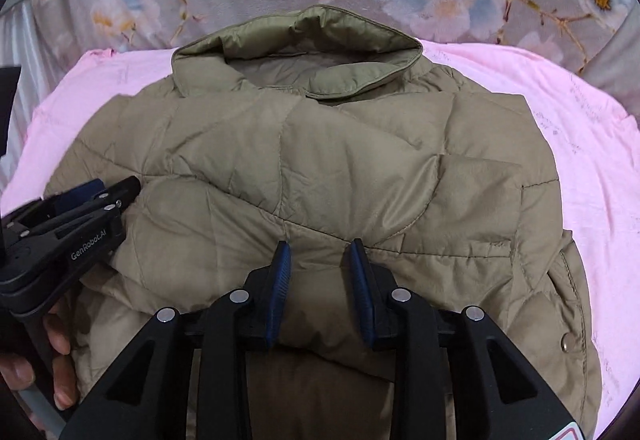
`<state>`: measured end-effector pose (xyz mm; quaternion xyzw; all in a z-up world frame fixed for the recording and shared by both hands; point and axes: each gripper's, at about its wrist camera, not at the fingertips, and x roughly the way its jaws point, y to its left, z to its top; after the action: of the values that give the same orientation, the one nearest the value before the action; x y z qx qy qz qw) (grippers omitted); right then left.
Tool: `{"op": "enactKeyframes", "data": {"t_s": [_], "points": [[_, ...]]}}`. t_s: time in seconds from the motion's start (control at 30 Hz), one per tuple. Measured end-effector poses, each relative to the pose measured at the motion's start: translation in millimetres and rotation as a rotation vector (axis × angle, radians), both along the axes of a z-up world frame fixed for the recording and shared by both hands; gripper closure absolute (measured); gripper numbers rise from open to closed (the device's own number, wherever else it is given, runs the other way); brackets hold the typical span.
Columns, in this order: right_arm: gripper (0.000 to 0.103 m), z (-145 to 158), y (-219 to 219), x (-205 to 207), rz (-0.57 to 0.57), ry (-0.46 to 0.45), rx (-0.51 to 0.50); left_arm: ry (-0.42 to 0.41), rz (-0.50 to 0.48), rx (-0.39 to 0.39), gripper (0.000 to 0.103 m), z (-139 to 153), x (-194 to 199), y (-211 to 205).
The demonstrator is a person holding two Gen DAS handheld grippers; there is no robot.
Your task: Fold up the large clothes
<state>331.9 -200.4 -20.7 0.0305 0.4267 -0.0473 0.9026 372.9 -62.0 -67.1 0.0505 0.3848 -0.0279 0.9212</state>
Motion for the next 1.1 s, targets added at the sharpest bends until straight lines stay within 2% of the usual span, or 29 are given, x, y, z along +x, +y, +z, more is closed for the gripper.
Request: {"op": "enactKeyframes", "data": {"t_s": [0.07, 0.57, 0.93, 1.1], "points": [[0.075, -2.7, 4.6, -3.8, -0.003, -0.009, -0.023, 0.0, 0.001, -0.007, 0.059, -1.9, 0.5, 1.5], [0.075, -5.9, -3.7, -6.0, -0.021, -0.004, 0.016, 0.002, 0.003, 0.014, 0.059, -3.9, -9.6, 0.6], [0.074, -3.1, -0.7, -37.0, -0.036, -0.002, 0.047, 0.006, -0.002, 0.018, 0.059, -3.1, -43.3, 6.8], [0.073, -0.6, -1.4, -45.4, -0.023, 0.002, 0.07, 0.011, -0.011, -0.01, 0.058, 1.1, -55.0, 14.0]]}}
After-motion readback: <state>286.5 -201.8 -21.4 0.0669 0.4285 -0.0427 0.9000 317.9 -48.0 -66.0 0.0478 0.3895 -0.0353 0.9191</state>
